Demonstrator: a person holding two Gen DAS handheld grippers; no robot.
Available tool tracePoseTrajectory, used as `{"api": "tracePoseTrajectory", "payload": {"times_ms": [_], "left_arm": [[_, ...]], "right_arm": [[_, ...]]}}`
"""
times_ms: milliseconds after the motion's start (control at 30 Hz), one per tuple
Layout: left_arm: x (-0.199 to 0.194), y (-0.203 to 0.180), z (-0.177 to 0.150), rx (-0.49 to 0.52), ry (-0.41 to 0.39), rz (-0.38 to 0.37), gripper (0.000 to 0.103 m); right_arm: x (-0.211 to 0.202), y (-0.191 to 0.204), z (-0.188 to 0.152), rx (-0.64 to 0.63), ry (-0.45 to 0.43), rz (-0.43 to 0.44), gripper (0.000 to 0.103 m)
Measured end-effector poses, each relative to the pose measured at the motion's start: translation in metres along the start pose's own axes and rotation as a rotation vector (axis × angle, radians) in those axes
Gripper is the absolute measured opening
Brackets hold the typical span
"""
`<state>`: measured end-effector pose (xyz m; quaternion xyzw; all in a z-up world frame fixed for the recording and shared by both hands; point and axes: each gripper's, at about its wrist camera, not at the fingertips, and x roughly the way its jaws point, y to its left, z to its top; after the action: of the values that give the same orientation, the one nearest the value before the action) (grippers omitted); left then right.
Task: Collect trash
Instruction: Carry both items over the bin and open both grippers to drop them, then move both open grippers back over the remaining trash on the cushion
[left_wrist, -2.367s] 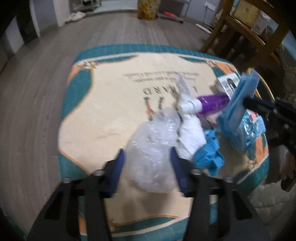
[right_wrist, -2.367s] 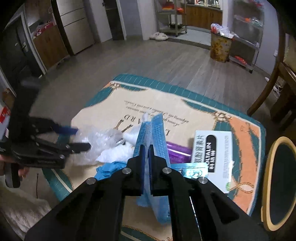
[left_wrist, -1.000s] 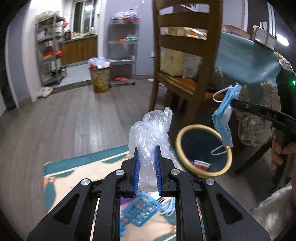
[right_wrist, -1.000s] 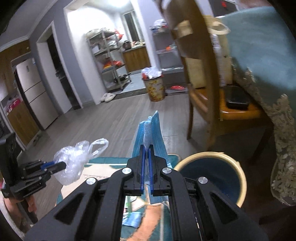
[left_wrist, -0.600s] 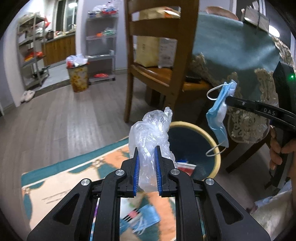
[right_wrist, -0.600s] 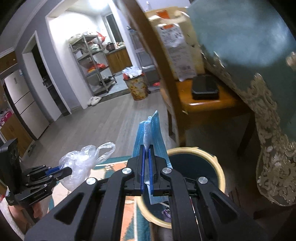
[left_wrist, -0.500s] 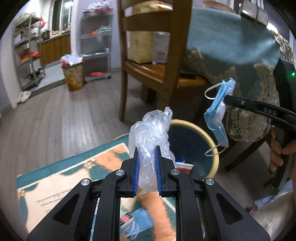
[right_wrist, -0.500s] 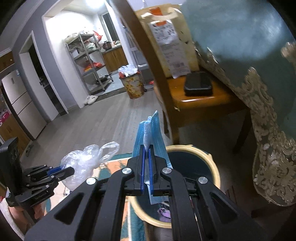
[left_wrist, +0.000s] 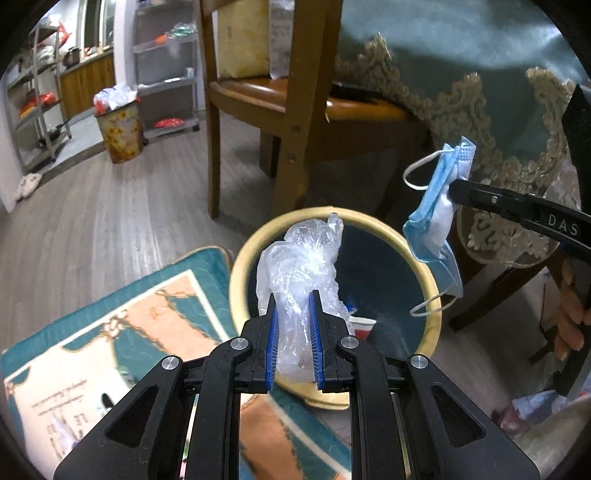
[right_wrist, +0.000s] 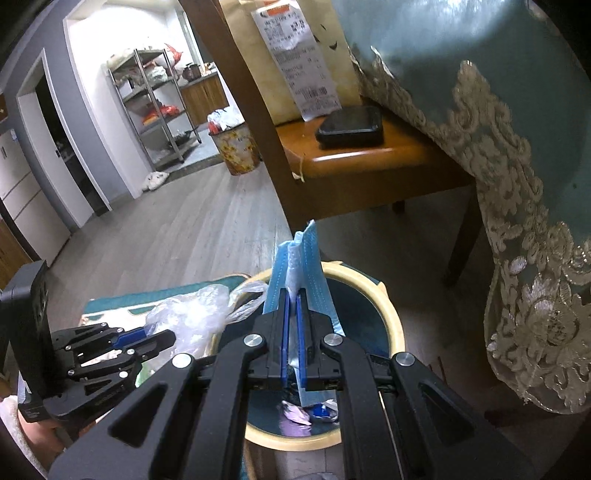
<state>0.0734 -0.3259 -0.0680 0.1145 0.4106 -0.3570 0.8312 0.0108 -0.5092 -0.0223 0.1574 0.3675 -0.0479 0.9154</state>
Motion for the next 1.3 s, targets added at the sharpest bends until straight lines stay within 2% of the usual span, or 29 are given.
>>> {"api": "tracePoseTrajectory", "payload": {"times_ms": [333,400,433,467,533,600,667,767,900,933,1067,1100,1133,1167,1300], "left_arm": [[0.023,-0.010,-0.001,-0.003,0.002,-0.009,0.017],[0.023,-0.009,-0.001,-0.010,0.000,-0.014,0.021],[0.023,-0.009,0.000,-0.013,0.002,-0.017,0.027],[0.024,-0.008,0.000,-0.016,0.005,-0.021,0.031],[0.024,-0.007,0.000,-0.017,0.004,-0.011,0.038],[0.022,-0.006,0.000,-0.021,-0.001,-0.010,0.046],[0.020,-0.005,0.000,-0.023,-0.007,-0.011,0.047],[0.016,-0.004,-0.001,-0.019,-0.012,-0.006,0.048],[0.007,0.000,-0.002,-0.016,-0.017,0.007,0.048],[0.004,0.002,-0.002,-0.018,-0.019,0.009,0.048],[-0.010,0.011,-0.003,-0.030,-0.032,0.016,0.048],[-0.014,0.013,-0.003,-0.029,-0.037,0.020,0.049],[-0.017,0.014,-0.004,-0.027,-0.039,0.025,0.055],[-0.021,0.016,-0.005,-0.024,-0.046,0.036,0.066],[-0.040,0.025,-0.007,-0.019,-0.085,0.083,0.081]], "right_arm": [[0.003,0.002,0.003,-0.011,-0.062,-0.009,0.003],[0.004,0.001,0.003,-0.008,-0.063,-0.020,0.005],[0.004,0.000,0.003,-0.008,-0.059,-0.028,0.006],[0.005,-0.001,0.004,-0.001,-0.055,-0.032,0.009],[0.005,-0.003,0.004,0.012,-0.053,-0.037,0.023],[0.004,-0.004,0.004,0.017,-0.057,-0.042,0.027],[0.004,-0.004,0.005,0.019,-0.058,-0.045,0.027],[0.003,-0.003,0.006,0.027,-0.061,-0.043,0.037],[-0.001,0.002,0.007,0.029,-0.072,-0.038,0.040],[-0.002,0.004,0.007,0.025,-0.076,-0.040,0.044],[-0.006,0.009,0.008,0.020,-0.077,-0.043,0.049],[-0.006,0.010,0.009,0.020,-0.076,-0.046,0.054],[-0.007,0.011,0.009,0.020,-0.077,-0.051,0.062],[-0.009,0.013,0.009,0.021,-0.078,-0.056,0.066],[-0.012,0.019,0.010,0.018,-0.072,-0.071,0.090]]}}
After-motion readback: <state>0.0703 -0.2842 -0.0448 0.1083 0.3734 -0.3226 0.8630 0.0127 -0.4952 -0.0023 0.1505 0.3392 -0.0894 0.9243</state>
